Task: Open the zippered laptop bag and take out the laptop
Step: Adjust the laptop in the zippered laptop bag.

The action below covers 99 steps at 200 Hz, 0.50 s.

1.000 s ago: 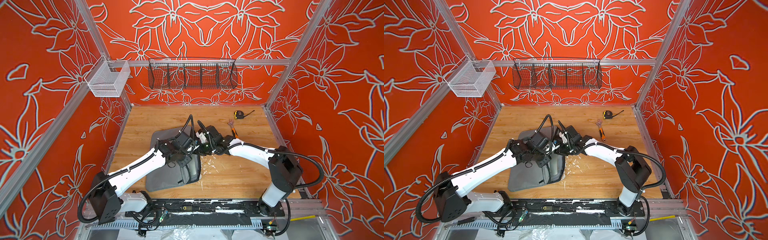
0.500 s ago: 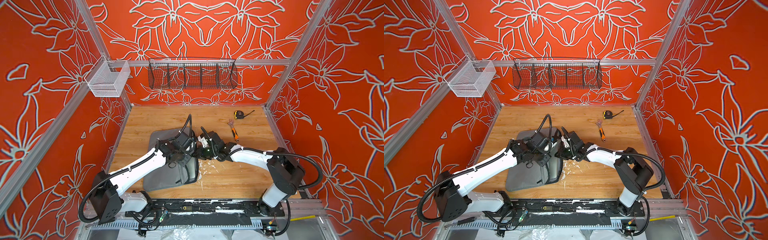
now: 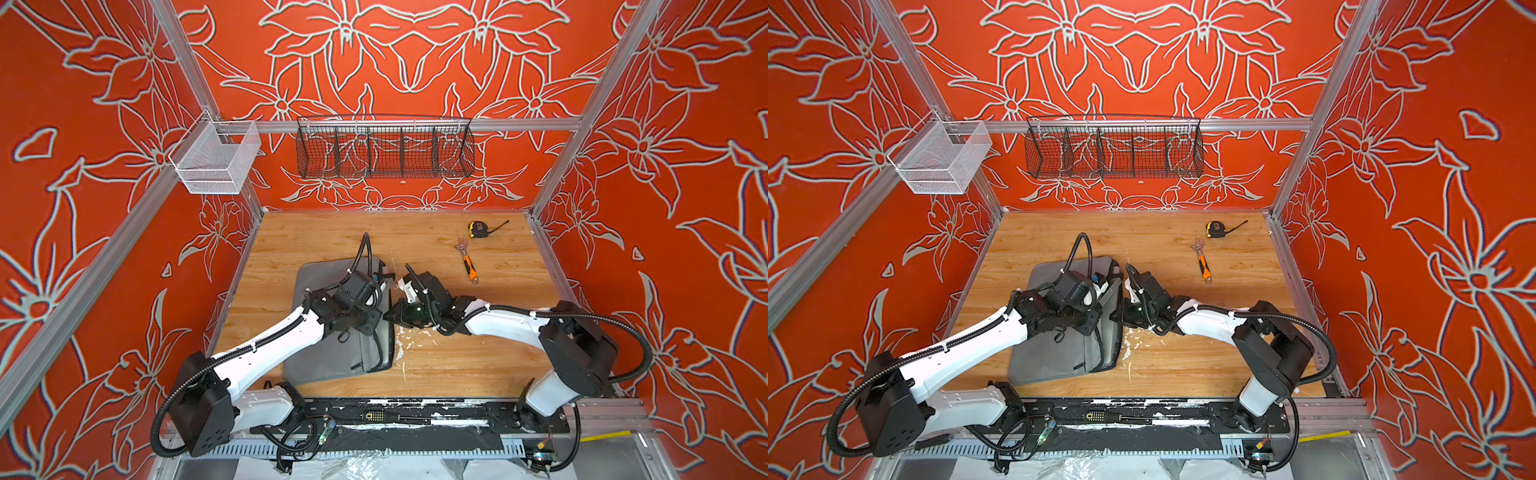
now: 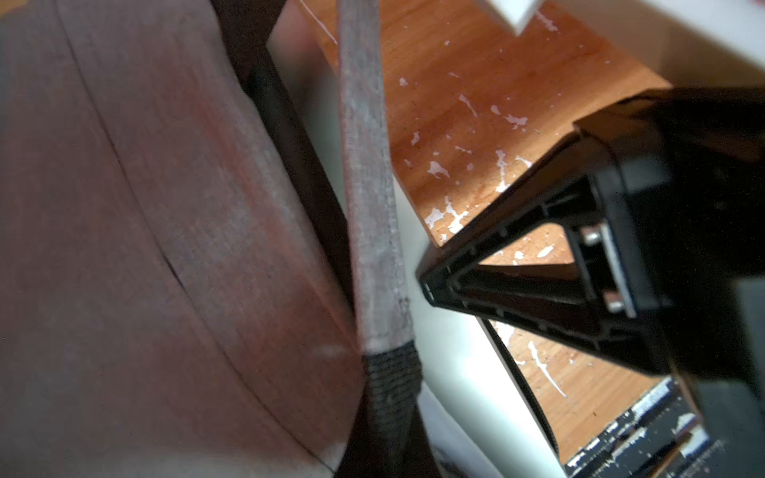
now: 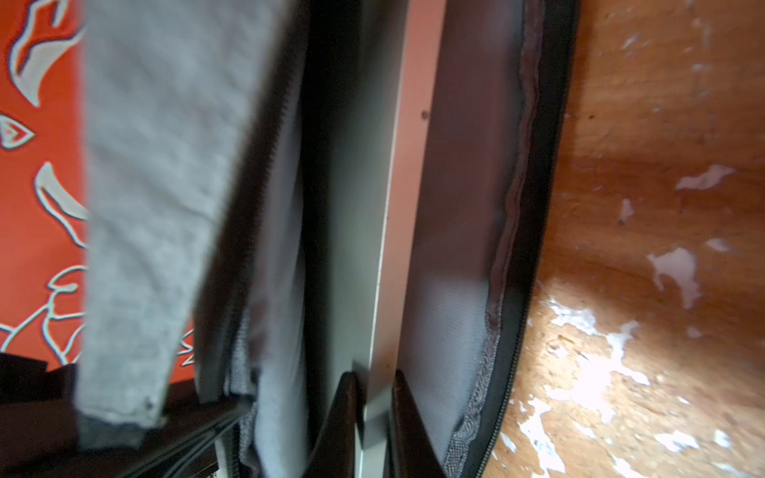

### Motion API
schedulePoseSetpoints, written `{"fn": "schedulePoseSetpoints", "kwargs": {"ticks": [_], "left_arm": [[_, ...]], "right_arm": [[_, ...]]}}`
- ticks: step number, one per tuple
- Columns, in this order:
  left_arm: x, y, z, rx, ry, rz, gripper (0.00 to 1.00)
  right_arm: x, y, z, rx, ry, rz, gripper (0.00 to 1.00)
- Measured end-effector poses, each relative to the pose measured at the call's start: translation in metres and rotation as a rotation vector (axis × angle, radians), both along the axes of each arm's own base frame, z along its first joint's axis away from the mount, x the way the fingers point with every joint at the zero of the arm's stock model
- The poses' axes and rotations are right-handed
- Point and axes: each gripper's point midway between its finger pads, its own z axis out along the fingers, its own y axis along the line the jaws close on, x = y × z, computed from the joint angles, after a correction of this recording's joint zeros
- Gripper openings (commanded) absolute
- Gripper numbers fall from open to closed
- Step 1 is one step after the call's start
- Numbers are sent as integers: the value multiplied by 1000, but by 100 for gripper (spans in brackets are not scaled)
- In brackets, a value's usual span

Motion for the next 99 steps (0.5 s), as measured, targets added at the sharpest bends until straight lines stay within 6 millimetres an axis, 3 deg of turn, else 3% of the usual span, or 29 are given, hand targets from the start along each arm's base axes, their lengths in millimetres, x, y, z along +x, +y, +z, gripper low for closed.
{"fn": "schedulePoseSetpoints", "kwargs": {"ticks": [49, 79, 99], "left_arm": [[-6, -11, 1, -43, 7, -77, 0], [-7, -12, 4, -57, -11, -92, 0], [-8, -13, 4, -68, -17, -96, 0]], "right_arm": [[22, -17, 17, -53, -29, 19, 0], [21, -22, 15, -58, -17, 39, 0], [17, -21, 7, -16, -3, 38, 10]]}}
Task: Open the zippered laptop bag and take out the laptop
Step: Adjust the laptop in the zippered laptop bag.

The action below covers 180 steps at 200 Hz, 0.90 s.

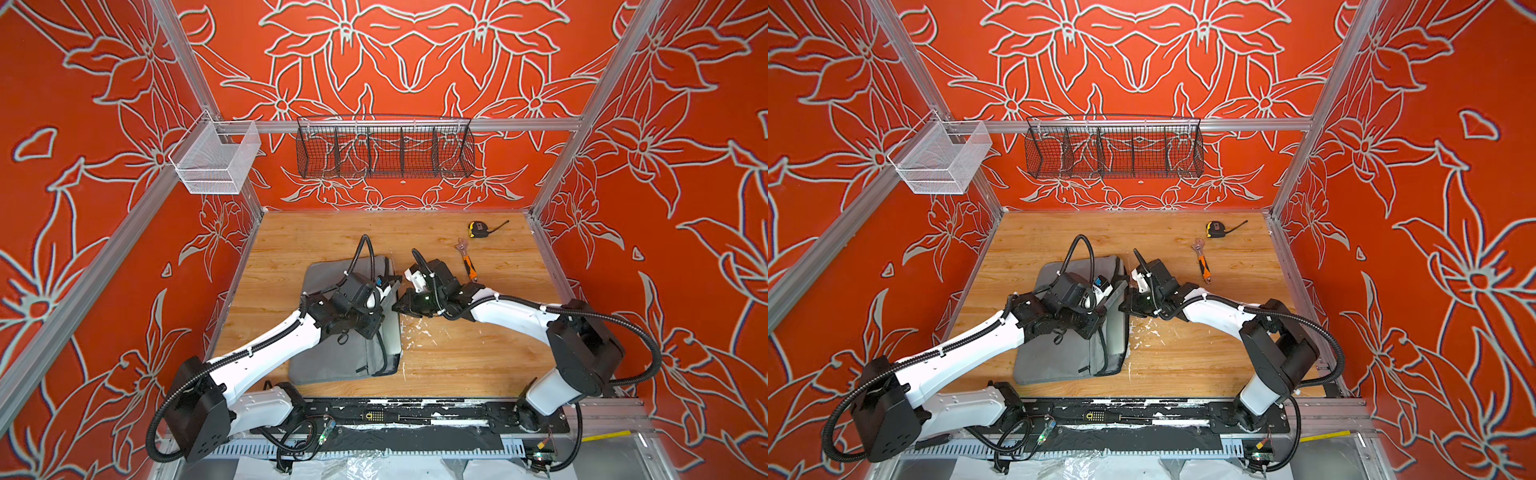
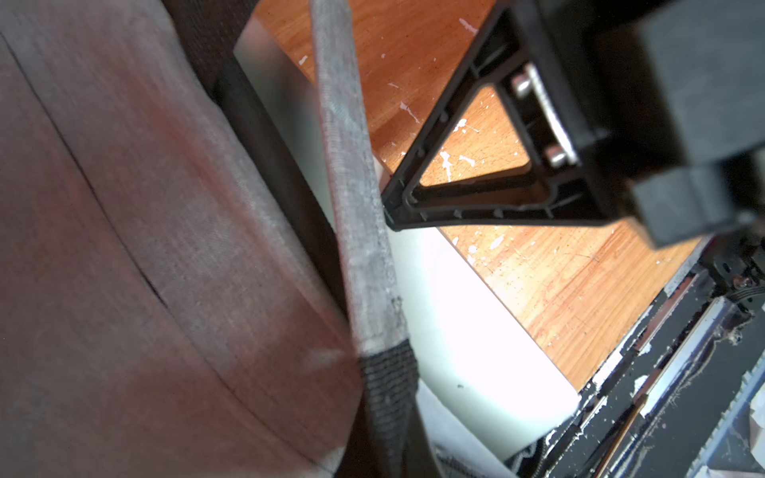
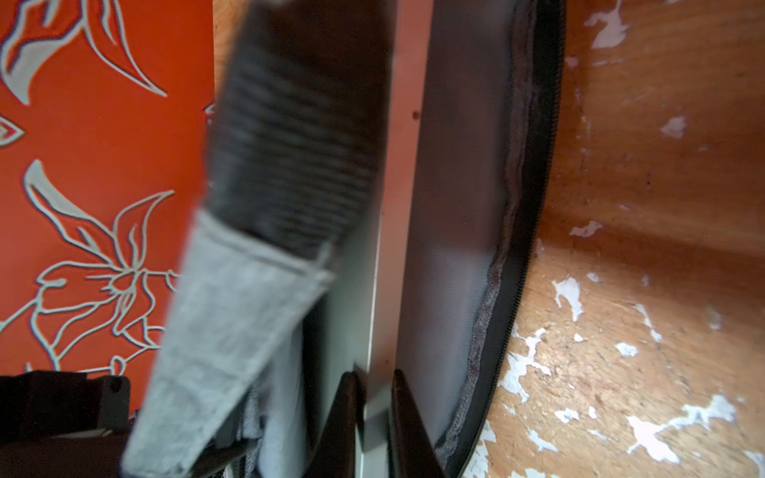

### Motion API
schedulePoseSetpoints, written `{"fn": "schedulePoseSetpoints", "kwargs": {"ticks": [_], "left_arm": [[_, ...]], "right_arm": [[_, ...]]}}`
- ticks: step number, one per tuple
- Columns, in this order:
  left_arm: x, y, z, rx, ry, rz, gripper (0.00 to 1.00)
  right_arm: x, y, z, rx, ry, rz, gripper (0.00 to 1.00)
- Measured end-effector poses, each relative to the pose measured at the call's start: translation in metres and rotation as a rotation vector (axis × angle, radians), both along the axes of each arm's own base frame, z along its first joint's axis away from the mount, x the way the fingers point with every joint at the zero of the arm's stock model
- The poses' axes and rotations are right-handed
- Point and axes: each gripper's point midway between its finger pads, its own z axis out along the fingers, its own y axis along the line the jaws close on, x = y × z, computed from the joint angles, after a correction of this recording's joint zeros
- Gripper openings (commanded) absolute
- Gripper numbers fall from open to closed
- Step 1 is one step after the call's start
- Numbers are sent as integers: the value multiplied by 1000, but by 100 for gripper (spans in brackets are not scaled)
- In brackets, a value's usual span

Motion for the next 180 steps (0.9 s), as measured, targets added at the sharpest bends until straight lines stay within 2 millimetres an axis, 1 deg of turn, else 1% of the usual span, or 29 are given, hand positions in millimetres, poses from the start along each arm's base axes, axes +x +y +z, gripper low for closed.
{"fn": "schedulePoseSetpoints", "kwargs": {"ticks": [32, 56, 70, 103, 144, 167, 180], "left_arm": [[-1, -3, -3, -16, 17, 3, 0], [-1, -6, -8, -20, 38, 3, 0], [-1, -7, -9, -23, 47, 4, 0], [-1, -8, -8, -31, 50, 7, 0], [-1, -10, -7, -45, 56, 11, 0], [-1, -11, -7, -56, 61, 10, 0], [-1, -12, -6, -62, 61, 11, 0]], "right_arm": [[-6, 1, -24, 63, 47, -21, 18], [-10, 1, -43, 56, 92, -37, 24], [-10, 3, -50, 52, 104, -39, 27], [-7, 11, -51, 83, 103, -46, 36], [4, 23, -53, 150, 93, -61, 42], [10, 29, -51, 194, 82, -73, 42], [14, 33, -52, 219, 79, -83, 35]]}}
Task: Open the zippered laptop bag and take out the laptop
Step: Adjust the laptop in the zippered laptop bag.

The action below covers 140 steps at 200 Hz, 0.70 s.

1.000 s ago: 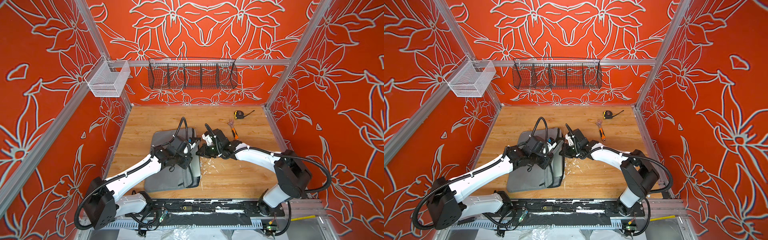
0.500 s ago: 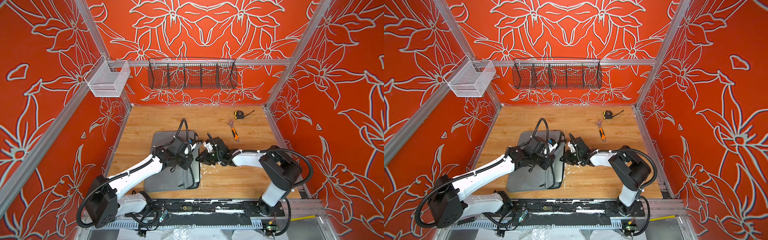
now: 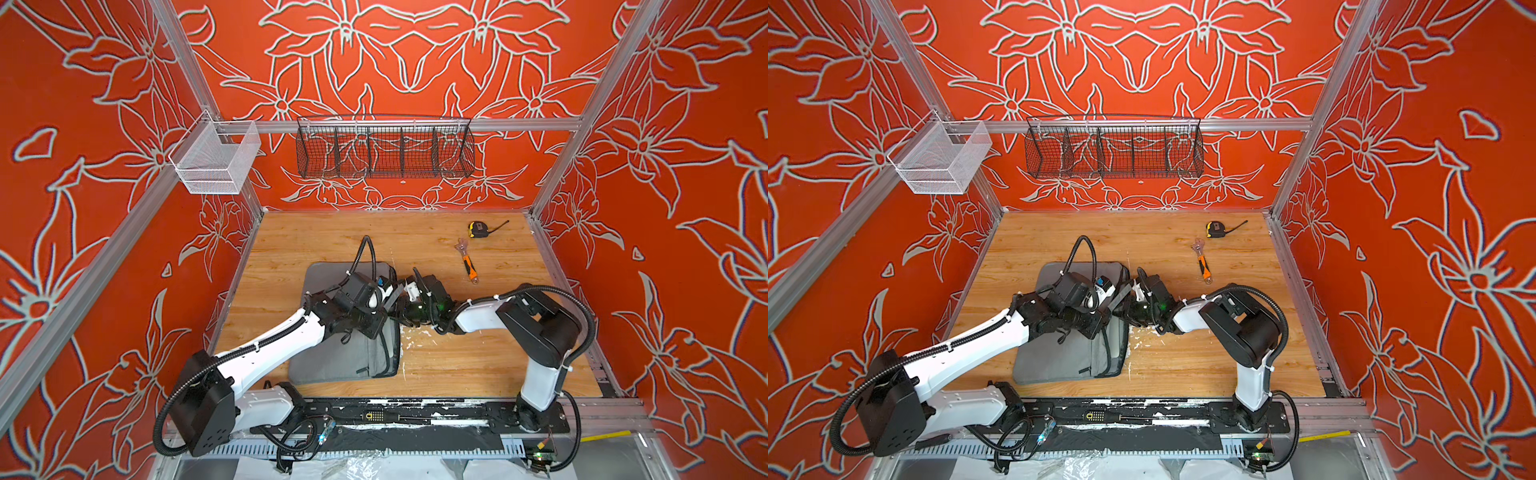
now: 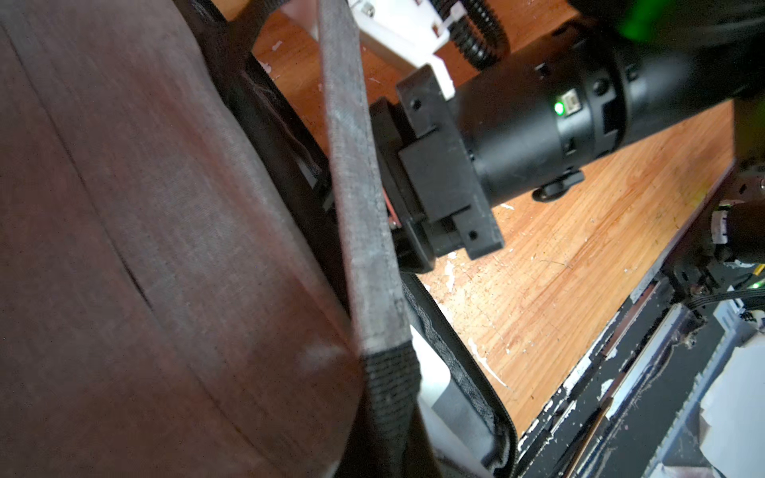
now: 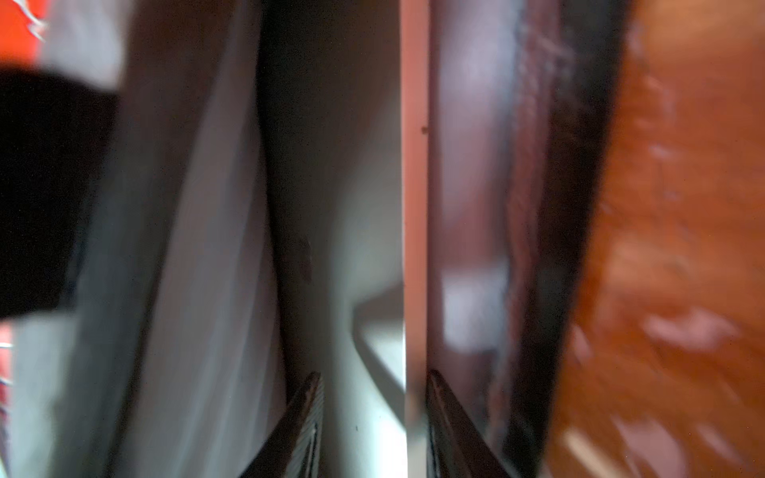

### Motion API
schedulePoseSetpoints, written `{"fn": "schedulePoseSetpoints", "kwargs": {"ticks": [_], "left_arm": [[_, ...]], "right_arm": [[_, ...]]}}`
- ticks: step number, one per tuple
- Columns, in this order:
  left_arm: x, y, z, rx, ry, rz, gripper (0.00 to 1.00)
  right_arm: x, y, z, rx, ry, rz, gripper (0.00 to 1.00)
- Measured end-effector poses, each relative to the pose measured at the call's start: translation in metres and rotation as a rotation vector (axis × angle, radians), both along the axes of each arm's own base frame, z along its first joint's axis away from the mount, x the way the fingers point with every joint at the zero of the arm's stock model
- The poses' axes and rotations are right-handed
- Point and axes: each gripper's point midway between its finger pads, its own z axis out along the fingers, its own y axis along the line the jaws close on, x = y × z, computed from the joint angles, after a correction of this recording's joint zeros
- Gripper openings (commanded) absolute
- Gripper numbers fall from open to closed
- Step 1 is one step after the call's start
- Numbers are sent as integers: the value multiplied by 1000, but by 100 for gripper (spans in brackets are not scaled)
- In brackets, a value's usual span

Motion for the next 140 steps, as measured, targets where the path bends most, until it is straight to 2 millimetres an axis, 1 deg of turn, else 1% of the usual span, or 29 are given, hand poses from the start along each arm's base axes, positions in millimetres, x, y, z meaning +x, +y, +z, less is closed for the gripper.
{"fn": "schedulePoseSetpoints", "kwargs": {"ticks": [27, 37, 65, 90, 114, 140], "left_arm": [[1, -1, 3, -11, -9, 4, 0], [1, -1, 4, -12, -12, 4, 0], [2, 0, 5, -11, -18, 7, 0], [2, 0, 6, -13, -22, 6, 0], [2, 2, 12, -18, -46, 7, 0], [4, 7, 23, -26, -81, 20, 0]], "right_arm": [[6, 5, -2, 51, 11, -27, 11], [7, 7, 1, 74, -2, -27, 7], [7, 12, 17, 129, -32, -17, 0], [3, 9, 26, 127, -42, -13, 0], [-2, -1, 38, 103, -58, -15, 0], [-3, -21, 54, 59, -87, -34, 0]]}}
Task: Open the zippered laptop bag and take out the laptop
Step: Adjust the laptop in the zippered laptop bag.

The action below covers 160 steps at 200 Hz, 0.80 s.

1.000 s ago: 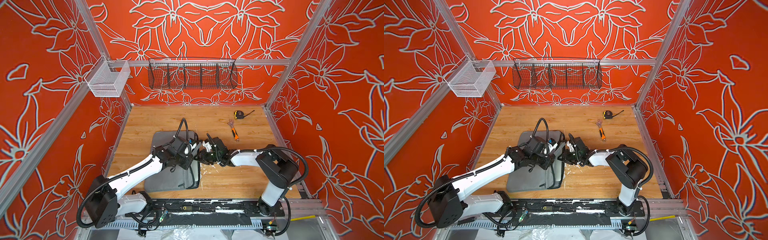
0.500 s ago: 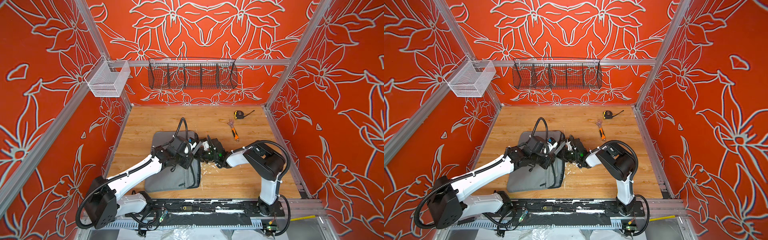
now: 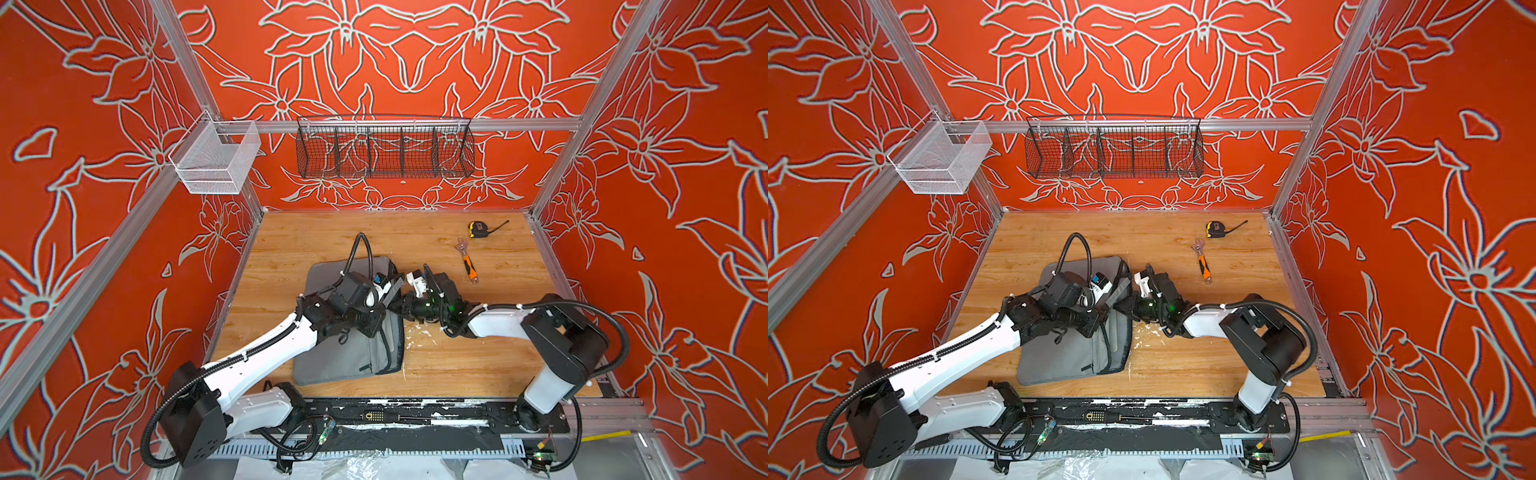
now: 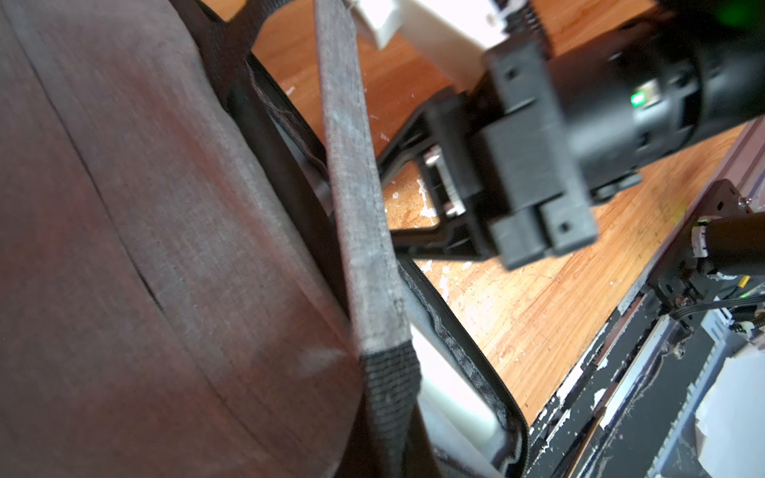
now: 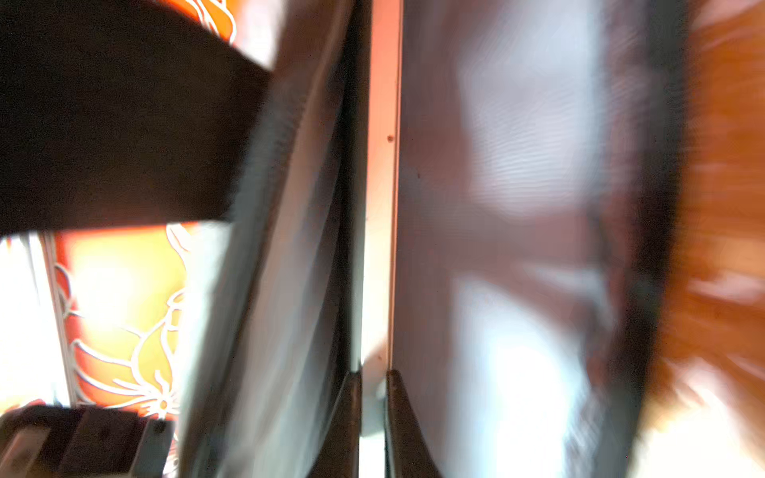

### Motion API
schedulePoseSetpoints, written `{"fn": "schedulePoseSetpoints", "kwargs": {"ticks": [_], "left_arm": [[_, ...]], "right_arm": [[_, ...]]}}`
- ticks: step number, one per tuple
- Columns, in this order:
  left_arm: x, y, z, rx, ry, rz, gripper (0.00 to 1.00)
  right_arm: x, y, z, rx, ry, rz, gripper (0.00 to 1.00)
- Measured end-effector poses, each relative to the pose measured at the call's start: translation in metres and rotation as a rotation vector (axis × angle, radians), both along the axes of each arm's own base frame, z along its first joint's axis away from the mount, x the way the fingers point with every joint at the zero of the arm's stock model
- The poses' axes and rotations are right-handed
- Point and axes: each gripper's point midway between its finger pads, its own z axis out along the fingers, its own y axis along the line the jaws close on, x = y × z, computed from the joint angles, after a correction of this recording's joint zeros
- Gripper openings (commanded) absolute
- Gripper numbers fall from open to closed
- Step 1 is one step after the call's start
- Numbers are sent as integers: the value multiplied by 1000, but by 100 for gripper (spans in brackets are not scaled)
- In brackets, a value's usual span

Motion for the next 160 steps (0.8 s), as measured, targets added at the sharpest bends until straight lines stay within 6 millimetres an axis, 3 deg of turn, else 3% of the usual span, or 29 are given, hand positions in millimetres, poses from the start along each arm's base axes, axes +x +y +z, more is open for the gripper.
{"fn": "schedulePoseSetpoints", "kwargs": {"ticks": [33, 50, 69, 93, 115, 160], "left_arm": [[1, 4, 5, -7, -12, 15, 0], [-1, 2, 1, -21, 6, 8, 0], [-5, -2, -8, -38, 38, 1, 0], [-7, -4, -19, -43, 70, -6, 0], [-7, -6, -20, -53, 77, -7, 0], [-7, -11, -18, -80, 91, -4, 0]], "right_arm": [[-4, -25, 12, -89, -31, -26, 0], [-10, -36, 8, -134, -29, -33, 0], [-20, -47, -11, -181, -2, -36, 0], [-37, -64, -50, -248, 74, -36, 0], [-45, -72, -71, -288, 120, -39, 10], [-37, -67, -69, -263, 97, -53, 32]]}}
